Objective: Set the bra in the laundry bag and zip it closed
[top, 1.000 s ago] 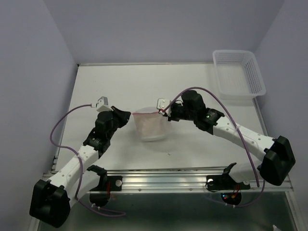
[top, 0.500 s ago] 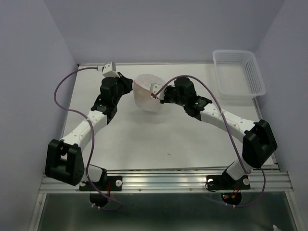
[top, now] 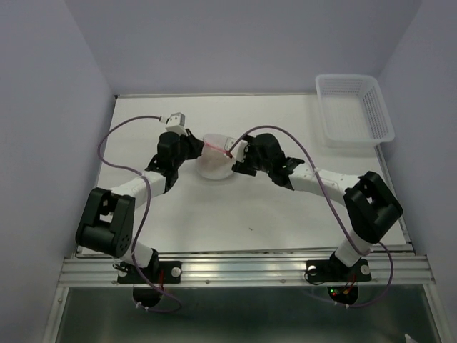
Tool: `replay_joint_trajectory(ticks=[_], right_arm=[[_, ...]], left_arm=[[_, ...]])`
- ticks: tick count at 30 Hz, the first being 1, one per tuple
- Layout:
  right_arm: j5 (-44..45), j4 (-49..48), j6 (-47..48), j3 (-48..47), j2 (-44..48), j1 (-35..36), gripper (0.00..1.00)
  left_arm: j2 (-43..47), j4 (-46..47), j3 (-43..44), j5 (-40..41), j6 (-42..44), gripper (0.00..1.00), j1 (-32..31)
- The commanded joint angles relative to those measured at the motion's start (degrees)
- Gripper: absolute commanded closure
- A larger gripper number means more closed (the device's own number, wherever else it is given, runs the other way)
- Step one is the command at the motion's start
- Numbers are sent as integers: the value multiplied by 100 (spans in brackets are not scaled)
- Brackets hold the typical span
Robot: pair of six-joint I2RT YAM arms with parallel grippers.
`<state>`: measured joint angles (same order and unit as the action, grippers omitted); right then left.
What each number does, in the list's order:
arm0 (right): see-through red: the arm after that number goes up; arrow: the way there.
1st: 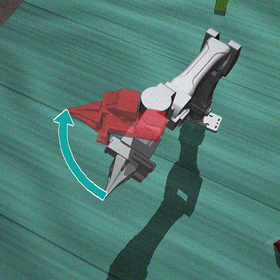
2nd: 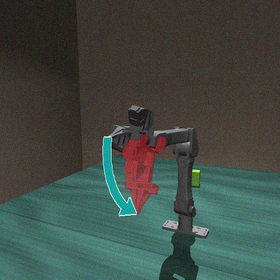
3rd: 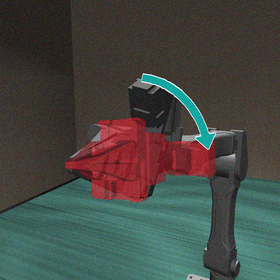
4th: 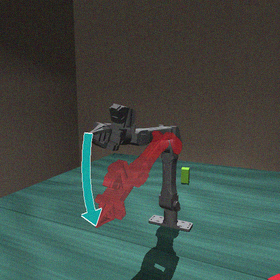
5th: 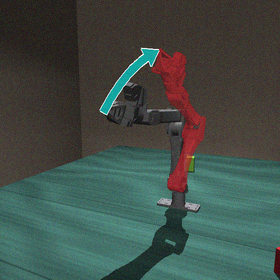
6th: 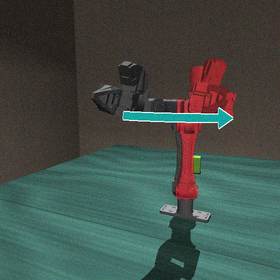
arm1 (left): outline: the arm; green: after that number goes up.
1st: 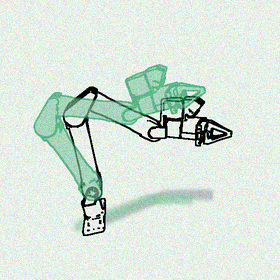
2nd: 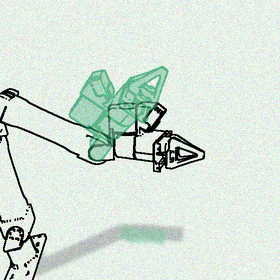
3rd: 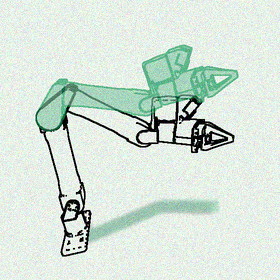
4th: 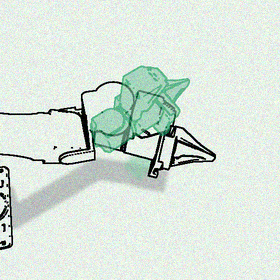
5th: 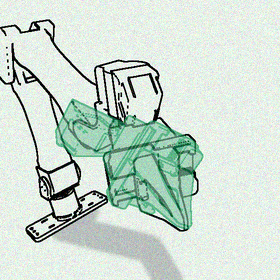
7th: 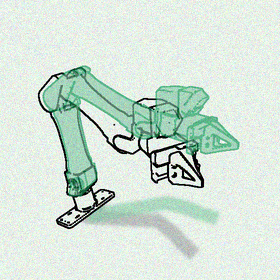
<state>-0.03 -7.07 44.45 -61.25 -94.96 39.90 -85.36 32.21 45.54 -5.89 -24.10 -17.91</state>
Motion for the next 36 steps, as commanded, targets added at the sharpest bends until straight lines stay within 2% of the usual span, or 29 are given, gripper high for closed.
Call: replay_joint_trajectory(ticks=[1, 2, 3, 4, 6, 7, 8, 9, 12, 13, 14, 17, 20, 24, 28, 32, 36], right_arm=[[74, -93, -744, 420, 624, 456, 16], [56, -41, -814, 491, 819, 527, 11], [13, -31, -997, 570, 1030, 597, 0], [-345, 47, -1104, 701, 1484, 650, 0], [-699, 48, -1402, 860, 1952, 651, 0], [-804, -39, -1534, 956, 2146, 651, 0], [-805, -136, -1657, 1044, 2339, 651, 0], [-727, -241, -1980, 1185, 2602, 651, 0], [184, -558, -2755, 1186, 2737, 651, 0], [980, -585, -2957, 1108, 2676, 651, 0], [1353, -576, -3125, 985, 2571, 651, 0], [2372, -384, -3591, 230, 1851, 651, 0], [2701, -181, -3671, -579, 981, 520, 0], [2368, 108, -3425, -1519, -47, 440, 0], [2175, 294, -3135, -2371, -1057, 440, 0], [1929, 645, -3082, -2593, -1463, 440, 0], [1445, 689, -2680, -2164, -1403, 667, 0]], left_arm=[[658, 928, -730, -659, -104, 77, -80], [879, 884, -818, -668, -113, 75, -124], [1116, 806, -1001, -624, -121, 72, -160], [1649, 631, -1108, -406, -130, 59, -264], [2179, 402, -1379, -116, -104, 51, -344], [2625, 244, -1459, 16, -113, 35, -362], [2830, -88, -1521, 200, -95, 30, -371], [2980, -257, -1565, 333, -139, 29, -371], [3569, -864, -1706, 771, -393, 20, -380], [3831, -952, -1758, 834, -464, 6, -388], [3956, -1075, -1759, 957, -499, 1, -380], [4281, -1530, -1523, 1352, -579, 1, -388], [4414, -2329, -1092, 2114, -745, 1, -380], [4519, -3193, -766, 2785, -1148, 1, -371], [4782, -3598, -906, 2900, -1553, 1, -380], [4933, -3879, -977, 2997, -1651, 1, -371], [5003, -4029, -1003, 3164, -1756, 1, -371]])
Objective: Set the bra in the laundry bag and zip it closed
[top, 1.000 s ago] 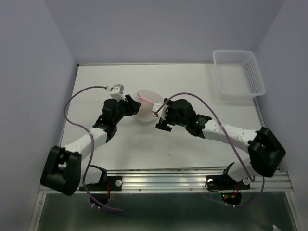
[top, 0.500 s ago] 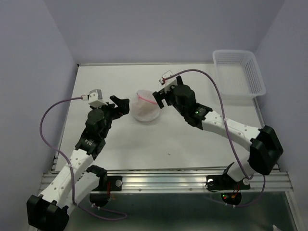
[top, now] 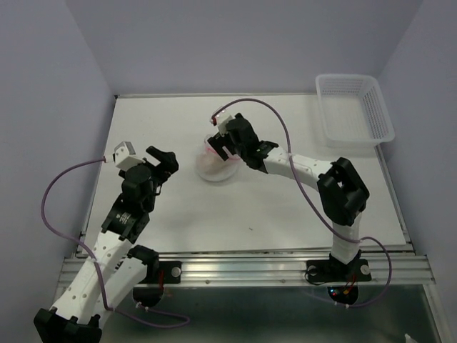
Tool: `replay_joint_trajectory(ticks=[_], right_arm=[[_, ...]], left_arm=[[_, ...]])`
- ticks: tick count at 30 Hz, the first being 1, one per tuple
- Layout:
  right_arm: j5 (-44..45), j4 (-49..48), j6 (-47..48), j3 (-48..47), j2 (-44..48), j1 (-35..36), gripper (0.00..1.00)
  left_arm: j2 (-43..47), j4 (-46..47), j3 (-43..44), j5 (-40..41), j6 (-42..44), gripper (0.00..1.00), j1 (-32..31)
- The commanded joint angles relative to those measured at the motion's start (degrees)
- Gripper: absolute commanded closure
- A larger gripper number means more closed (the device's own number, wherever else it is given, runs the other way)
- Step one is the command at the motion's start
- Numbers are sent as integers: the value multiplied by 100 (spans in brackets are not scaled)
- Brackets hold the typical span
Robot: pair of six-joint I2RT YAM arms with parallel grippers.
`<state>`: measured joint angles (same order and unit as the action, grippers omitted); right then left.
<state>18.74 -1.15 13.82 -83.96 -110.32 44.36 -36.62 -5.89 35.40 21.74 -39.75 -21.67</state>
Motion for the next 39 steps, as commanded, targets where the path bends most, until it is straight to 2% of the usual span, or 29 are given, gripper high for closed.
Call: replay_joint_trajectory(ticks=[1, 5, 12, 17, 20, 23, 25, 26, 29, 30, 32, 33, 36, 39], right_arm=[[-450, 97, 419, 317, 143, 327, 0], [-363, 10, 402, 591, 37, 862, 0], [-257, -219, 384, 925, 248, 1101, 0], [699, -351, 25, 812, 607, 1101, 0], [876, -351, -274, 750, 1169, 1023, 0], [868, -264, -949, 899, 1846, 671, 0], [859, 51, -1757, 1048, 2321, 40, 0], [842, 97, -2039, 1144, 2479, -528, 0], [824, 413, -2918, 1705, 3171, -1427, 0], [685, 474, -3068, 1847, 3323, -2074, 0], [666, 510, -3535, 2198, 3578, -2771, 0], [535, 554, -3762, 2496, 3736, -3401, 0], [893, 572, -3879, 3033, 4078, -3802, 0], [1465, 476, -3843, 3324, 4421, -3803, 0]], left_arm=[[138, -211, -24, 402, -200, 1, 14], [138, -79, -86, 305, -165, 1, 14], [-134, 44, -112, 235, -147, 1, 14], [-328, 149, -59, 199, -183, 1, 14], [-363, 141, 55, 243, -191, 1, 14], [-311, 88, 169, 331, -200, 1, 14], [-232, -148, 336, 568, -287, 1, 22], [-205, -341, 388, 777, -314, 1, 23], [-135, -597, 591, 1060, -385, 1, 40], [-117, -676, 635, 1156, -376, 1, 49], [-126, -668, 653, 1227, -393, 1, 66], [-178, -598, 635, 1219, -472, 1, 93], [-328, -404, 626, 1105, -464, 1, 110], [-635, -465, 740, 1288, -655, 1, 128]])
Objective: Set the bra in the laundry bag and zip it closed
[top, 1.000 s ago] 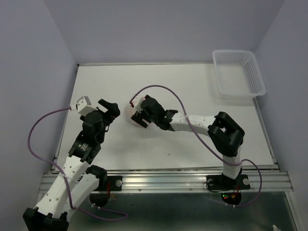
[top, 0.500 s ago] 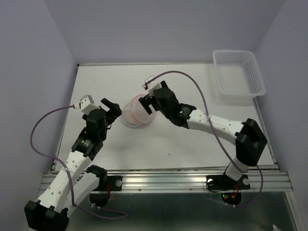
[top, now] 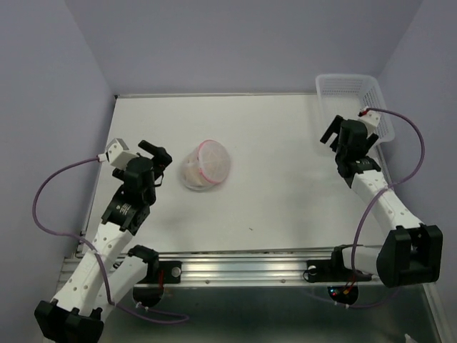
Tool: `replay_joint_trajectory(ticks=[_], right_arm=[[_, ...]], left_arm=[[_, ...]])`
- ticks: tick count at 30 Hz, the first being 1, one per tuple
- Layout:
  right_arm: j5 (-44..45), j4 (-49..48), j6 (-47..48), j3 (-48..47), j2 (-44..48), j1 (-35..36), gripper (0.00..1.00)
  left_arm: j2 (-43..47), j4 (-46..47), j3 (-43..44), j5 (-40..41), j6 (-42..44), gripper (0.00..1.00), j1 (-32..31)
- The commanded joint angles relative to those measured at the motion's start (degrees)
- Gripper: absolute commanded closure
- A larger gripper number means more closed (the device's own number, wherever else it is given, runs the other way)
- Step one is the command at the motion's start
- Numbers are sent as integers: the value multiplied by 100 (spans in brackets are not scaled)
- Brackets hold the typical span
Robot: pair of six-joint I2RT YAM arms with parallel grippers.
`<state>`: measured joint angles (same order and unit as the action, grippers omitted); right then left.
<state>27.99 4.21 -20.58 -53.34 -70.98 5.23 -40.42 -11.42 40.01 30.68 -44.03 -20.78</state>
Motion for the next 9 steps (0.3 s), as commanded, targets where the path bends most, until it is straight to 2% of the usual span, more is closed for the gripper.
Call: replay_joint_trajectory(ticks=[1, 5, 9], right_arm=[[637, -121, -394, 324, 558, 109, 0], [630, -245, -298, 464, 761, 109, 0], [717, -289, -341, 570, 945, 109, 0]], left_arm=[[-342, 26, 305, 465, -324, 1, 56], [-729, 61, 437, 553, -308, 1, 56], [-756, 201, 411, 650, -212, 1, 65]])
